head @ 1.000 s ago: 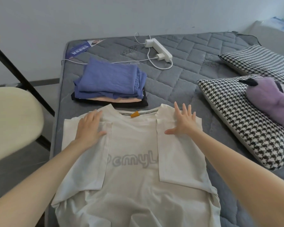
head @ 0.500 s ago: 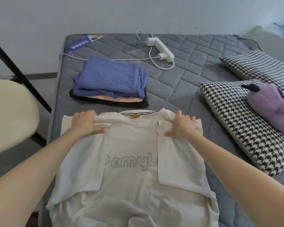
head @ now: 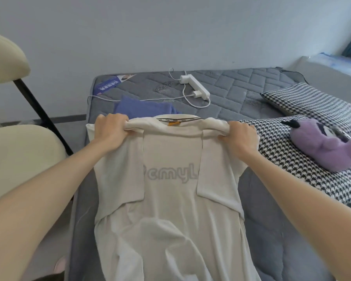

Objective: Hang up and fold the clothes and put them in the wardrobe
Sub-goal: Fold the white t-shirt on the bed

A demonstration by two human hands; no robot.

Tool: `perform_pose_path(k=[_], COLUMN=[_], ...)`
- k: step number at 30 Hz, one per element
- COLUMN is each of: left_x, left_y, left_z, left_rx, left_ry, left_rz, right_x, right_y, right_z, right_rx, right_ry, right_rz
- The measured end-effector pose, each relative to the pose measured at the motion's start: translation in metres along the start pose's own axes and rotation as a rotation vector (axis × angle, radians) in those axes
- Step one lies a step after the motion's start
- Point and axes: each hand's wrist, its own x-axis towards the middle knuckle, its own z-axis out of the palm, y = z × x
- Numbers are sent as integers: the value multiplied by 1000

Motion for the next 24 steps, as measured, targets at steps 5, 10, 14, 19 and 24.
perform_pose_path(k=[5,10,14,19,24], left_x=[13,15,35,78,72], left_y=[4,3,4,12,21], left_z=[-11,5,13,19,41], left_rx=[-23,-67,-80,-50,-125], left_ry=[39,40,82,39,-22], left_rz=[13,20,-4,-78,-170], right_x=[21,20,34,72,70], right_y=[6,12,14,12,7], right_z=[-10,8,16,23,48], right_rx=[3,-39,-42,-17,23], right_ry=[2,-20,28,48,-33], right_rz=[-21,-20,-9,52,80])
